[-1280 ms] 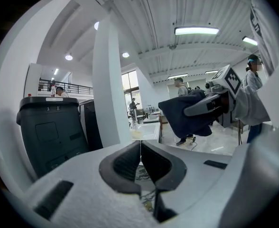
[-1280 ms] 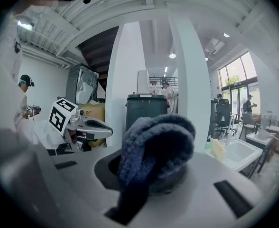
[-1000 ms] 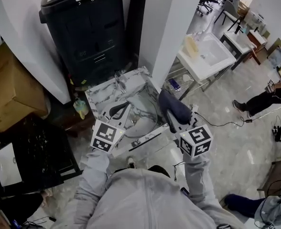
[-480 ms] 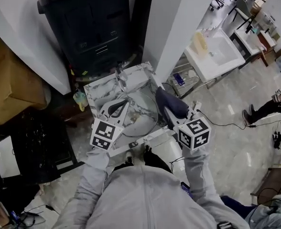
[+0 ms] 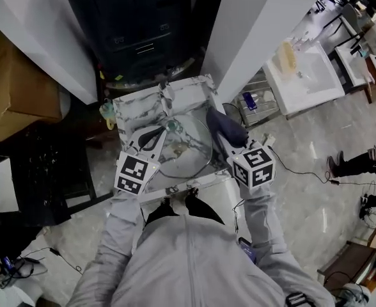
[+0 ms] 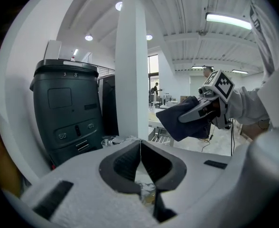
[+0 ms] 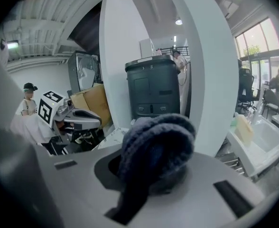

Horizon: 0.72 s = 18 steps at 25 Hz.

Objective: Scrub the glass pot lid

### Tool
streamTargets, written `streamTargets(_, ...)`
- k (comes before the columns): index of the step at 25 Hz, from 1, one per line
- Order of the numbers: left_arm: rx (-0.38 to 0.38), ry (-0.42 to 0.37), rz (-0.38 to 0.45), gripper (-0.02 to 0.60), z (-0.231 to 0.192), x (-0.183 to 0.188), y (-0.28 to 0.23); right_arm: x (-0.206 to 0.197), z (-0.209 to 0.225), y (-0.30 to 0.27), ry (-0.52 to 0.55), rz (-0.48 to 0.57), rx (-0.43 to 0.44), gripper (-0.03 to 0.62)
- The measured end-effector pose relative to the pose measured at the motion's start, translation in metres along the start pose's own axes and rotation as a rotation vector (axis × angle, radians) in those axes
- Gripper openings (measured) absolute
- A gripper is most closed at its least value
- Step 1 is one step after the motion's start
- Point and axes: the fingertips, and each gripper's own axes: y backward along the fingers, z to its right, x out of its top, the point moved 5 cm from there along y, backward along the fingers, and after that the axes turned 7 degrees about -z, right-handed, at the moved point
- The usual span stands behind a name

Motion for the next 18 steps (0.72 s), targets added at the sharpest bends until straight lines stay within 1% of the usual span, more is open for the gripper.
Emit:
streamTargets(5,0.059,0.068,-0.035,0.028,-0.011,-0.024,-0.005,-0.010,0.004,-0.034,0.006,-0.048,0.051,0.055)
streamTargets(10,0.105,0.113,-0.053,0.026,-0.015,-0.044,-0.014,-0.027,0.010,-0.066,0.024,-0.107,0.094,0.055)
streamTargets(14,0.138,0.162,-0.085,0.028,-0.014,-0.061,-0.017,-0.040,0.015,-0.090,0.040,-0.167,0.113,0.055)
streamTargets(18,0.169,0.210,-0.091,0.028,-0.010,-0.072,-0.025,-0.047,0.024,-0.107,0.050,-0.202,0.132,0.055)
